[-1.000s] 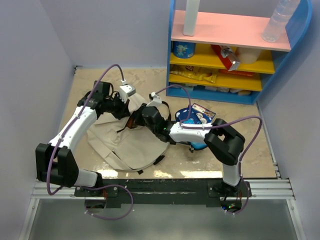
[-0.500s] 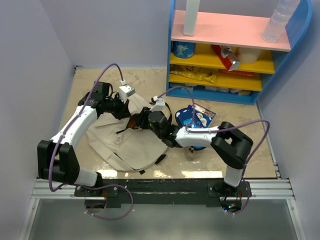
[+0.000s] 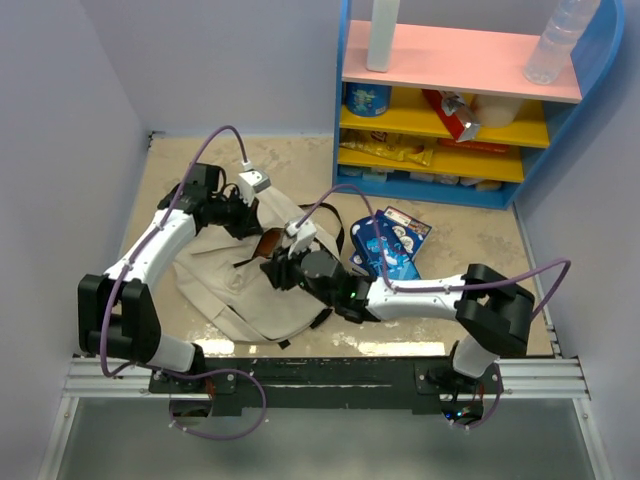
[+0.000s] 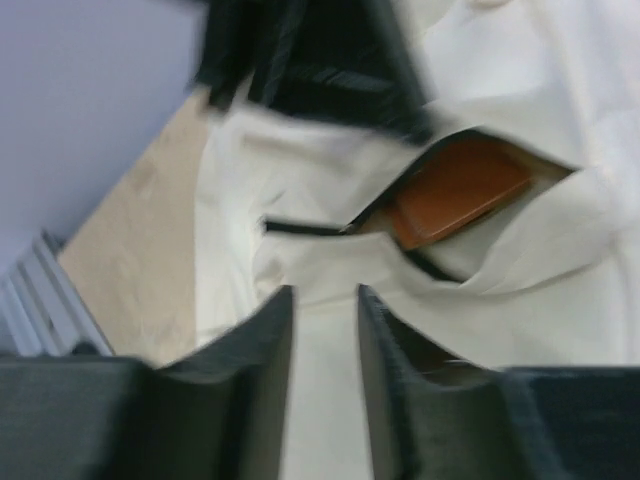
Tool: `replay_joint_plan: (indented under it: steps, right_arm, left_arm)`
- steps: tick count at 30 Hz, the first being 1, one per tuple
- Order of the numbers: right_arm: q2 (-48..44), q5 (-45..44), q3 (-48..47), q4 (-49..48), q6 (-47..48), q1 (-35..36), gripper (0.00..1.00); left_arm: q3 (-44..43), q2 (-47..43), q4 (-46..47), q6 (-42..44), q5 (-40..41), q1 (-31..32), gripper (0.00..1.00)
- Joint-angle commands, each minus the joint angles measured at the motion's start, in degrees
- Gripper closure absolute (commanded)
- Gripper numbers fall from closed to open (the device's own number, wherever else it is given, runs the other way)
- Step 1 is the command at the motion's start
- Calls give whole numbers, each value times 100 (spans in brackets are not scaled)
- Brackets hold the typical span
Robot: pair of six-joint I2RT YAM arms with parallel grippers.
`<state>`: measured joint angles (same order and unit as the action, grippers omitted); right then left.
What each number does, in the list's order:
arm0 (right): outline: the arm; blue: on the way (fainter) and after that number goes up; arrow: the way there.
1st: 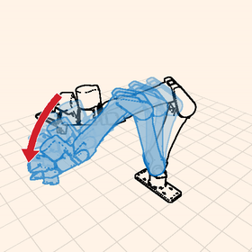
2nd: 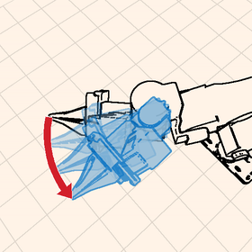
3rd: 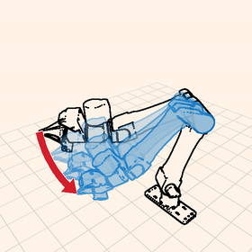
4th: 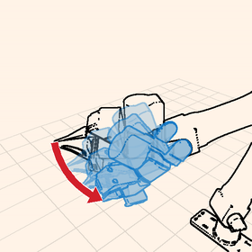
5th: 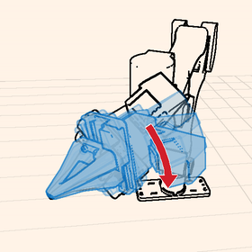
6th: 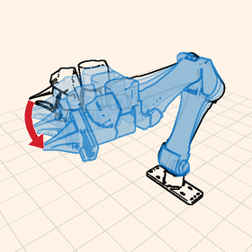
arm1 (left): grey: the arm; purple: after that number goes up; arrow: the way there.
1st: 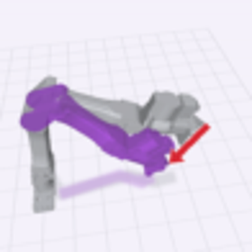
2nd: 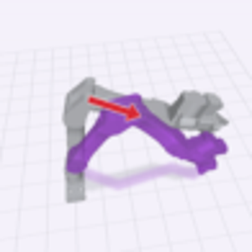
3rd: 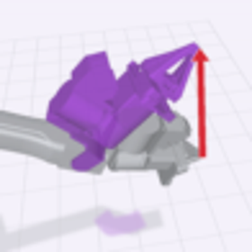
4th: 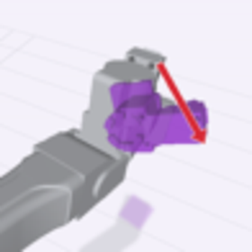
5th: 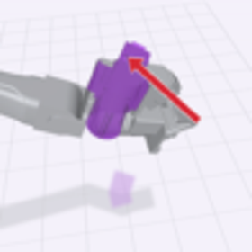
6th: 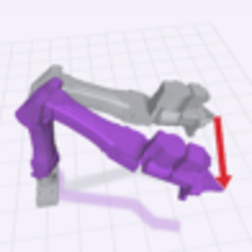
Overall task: Pack the student bag
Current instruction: Place the personal item in the student bag, then zip the student bag at the center of the board.
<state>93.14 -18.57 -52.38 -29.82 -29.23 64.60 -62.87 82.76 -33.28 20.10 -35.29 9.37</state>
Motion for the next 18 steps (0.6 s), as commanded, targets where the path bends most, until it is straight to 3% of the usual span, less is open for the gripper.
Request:
replay_joint_plan:
  steps: [1,2,5,18]
  right_arm:
    - [-7,-84,88,-295,1356,719,56]
    - [37,-190,79,-392,1524,808,48]
    - [274,-314,-44,-743,2201,976,43]
    - [1584,-665,-905,-1693,4259,967,44]
  left_arm:
    - [-85,187,331,-15,-523,-40,100]
    - [-111,223,331,-32,-540,-31,100]
    - [-138,249,287,-24,-541,-31,100]
    - [-269,47,102,-15,-488,-31,100]
